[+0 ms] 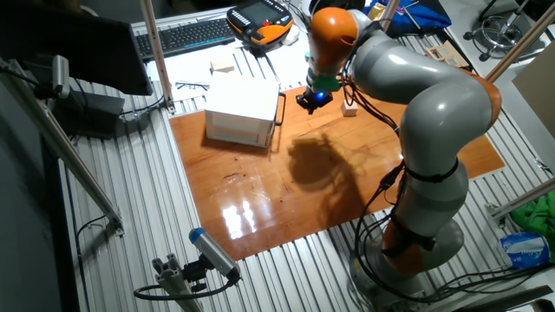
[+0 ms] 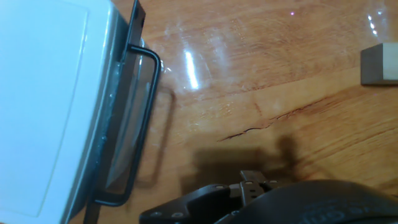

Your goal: Put things in the drawer

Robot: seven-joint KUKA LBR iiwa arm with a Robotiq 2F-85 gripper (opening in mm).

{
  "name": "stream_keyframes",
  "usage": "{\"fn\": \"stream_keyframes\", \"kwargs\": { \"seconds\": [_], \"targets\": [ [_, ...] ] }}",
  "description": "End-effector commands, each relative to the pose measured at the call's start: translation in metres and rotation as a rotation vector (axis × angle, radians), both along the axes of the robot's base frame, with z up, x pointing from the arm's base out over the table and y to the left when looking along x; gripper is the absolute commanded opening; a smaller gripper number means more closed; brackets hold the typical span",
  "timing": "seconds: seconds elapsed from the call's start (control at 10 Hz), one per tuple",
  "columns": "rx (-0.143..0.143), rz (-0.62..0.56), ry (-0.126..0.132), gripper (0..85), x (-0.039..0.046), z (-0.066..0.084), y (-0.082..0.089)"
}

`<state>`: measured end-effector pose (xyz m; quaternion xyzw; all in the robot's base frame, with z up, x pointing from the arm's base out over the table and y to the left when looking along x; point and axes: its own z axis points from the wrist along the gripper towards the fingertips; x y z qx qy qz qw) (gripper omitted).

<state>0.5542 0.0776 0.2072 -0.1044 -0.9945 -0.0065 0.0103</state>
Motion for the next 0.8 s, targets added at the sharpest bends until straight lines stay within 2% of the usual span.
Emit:
{"fn": "stream_keyframes", "kwargs": {
  "seconds": [0.0, 0.1, 0.3, 0.4, 0.6, 0.7],
  "targets": [
    [0.002, -0.005, 0.005, 0.0, -0.0001, 0.0, 0.0],
    [-0.002, -0.025, 0.009, 0.0, 0.0, 0.0, 0.0],
    [0.025, -0.048, 0.003, 0.0, 0.0007, -0.002, 0.002],
    [0.047, -0.052, -0.003, 0.0, -0.0002, 0.001, 0.007],
    [0.073, -0.072, -0.002, 0.0, 0.0007, 0.008, 0.014],
    [0.074, -0.077, -0.003, 0.0, 0.0014, 0.008, 0.017]
  ]
}}
